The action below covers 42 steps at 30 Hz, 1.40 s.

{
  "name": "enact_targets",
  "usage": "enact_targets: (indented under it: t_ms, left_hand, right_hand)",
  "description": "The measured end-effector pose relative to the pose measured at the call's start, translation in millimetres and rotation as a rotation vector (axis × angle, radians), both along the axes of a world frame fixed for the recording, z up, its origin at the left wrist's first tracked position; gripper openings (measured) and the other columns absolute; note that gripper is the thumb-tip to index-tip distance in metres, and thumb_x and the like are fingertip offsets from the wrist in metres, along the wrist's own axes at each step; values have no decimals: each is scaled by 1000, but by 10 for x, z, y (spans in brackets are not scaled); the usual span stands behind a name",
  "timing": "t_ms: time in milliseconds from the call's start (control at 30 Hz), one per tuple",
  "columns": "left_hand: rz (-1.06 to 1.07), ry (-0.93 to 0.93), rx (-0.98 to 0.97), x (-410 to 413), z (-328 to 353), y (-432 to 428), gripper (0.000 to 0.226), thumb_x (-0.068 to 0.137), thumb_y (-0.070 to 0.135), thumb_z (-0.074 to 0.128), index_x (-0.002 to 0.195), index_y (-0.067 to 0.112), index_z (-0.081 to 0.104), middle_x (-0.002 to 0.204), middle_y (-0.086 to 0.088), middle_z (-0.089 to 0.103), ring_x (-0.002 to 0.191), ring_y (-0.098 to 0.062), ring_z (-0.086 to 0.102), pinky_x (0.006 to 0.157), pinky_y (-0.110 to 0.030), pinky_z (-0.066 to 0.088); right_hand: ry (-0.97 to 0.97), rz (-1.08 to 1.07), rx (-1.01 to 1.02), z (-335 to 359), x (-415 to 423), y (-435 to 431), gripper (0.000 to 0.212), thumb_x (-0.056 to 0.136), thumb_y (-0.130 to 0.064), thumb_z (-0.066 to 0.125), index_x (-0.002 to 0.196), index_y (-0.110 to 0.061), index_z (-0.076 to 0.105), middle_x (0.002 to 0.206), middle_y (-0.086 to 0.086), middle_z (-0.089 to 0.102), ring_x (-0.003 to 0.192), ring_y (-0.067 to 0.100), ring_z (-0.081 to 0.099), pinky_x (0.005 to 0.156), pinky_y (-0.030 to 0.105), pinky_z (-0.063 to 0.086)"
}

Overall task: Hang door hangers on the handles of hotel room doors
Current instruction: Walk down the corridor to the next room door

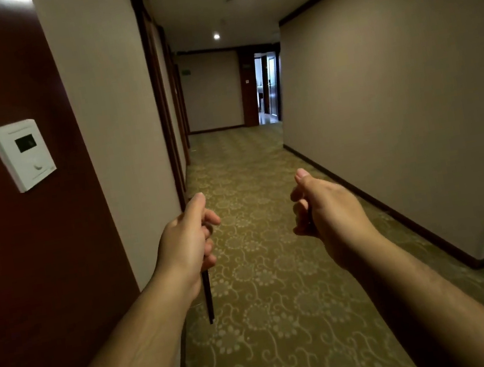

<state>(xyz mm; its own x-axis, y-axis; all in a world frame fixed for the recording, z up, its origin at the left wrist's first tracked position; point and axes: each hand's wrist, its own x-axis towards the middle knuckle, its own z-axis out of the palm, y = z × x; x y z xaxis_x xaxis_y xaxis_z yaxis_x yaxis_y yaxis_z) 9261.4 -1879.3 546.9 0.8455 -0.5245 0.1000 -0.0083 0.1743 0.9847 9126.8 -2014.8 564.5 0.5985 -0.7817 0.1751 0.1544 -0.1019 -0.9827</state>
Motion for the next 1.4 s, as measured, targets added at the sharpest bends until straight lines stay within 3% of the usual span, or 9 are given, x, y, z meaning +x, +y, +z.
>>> enact_targets:
  t_ms: [233,733,1100,1400]
  left_hand:
    - [17,25,-49,527,12,-419,42,96,48,50,75,13,58,60,2,32,47,-11,31,41,-23,30]
    - [38,-133,-54,1811,425,-1805,45,100,45,43,74,13,62,62,1,44,50,-13,47,45,-28,48]
    - [109,-156,-84,2792,445,-2775,45,103,42,37,79,11,59,59,1,37,45,-13,33,36,-25,35]
    - [133,-165,-145,4323,521,-3408,48,103,44,35,74,12,57,57,2,37,43,-11,30,35,-22,31]
  right_hand:
    - [-31,-39,48,-25,650,-306,42,97,-50,47,75,-16,61,58,-4,50,56,12,46,66,36,47]
    - [-145,81,19,238,2108,-1942,45,98,-50,44,76,-14,59,61,-1,49,56,13,46,63,35,45]
    - [-156,150,-6,213,3097,-2984,48,99,-47,43,71,-12,58,64,6,46,55,17,43,63,38,41]
    - [-147,138,-48,293,4564,-3651,48,98,-51,41,73,-14,59,62,0,48,58,16,46,64,37,45]
